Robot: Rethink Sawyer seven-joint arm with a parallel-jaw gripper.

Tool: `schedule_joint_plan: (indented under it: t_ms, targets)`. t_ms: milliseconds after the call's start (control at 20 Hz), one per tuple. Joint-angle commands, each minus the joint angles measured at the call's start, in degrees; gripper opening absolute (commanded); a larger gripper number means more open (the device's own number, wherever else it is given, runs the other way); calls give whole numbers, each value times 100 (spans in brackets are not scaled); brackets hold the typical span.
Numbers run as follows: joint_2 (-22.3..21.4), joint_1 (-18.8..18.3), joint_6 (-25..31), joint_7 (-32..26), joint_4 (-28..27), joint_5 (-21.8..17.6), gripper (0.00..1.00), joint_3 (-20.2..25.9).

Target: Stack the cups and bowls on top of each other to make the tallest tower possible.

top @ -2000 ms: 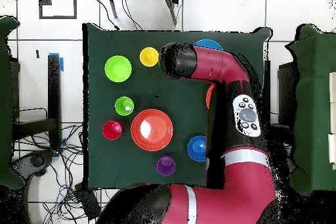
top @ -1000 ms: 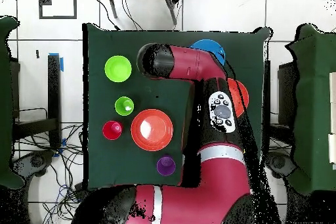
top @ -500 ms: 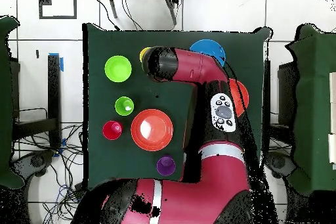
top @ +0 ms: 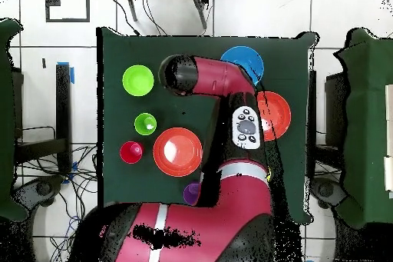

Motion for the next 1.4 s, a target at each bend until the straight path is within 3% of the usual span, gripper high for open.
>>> schedule_joint_plan:
  t_ms: [50, 300, 550, 1400]
  targets:
    - [151, 311, 672, 1127, -594, 231, 100, 34]
    - [242, 437, 1053, 1096, -975, 277, 100, -87]
    - [261, 413, 1134, 1023, -1019, 310, 100, -111]
    - [480, 292, 650, 663, -335, 236, 100, -7]
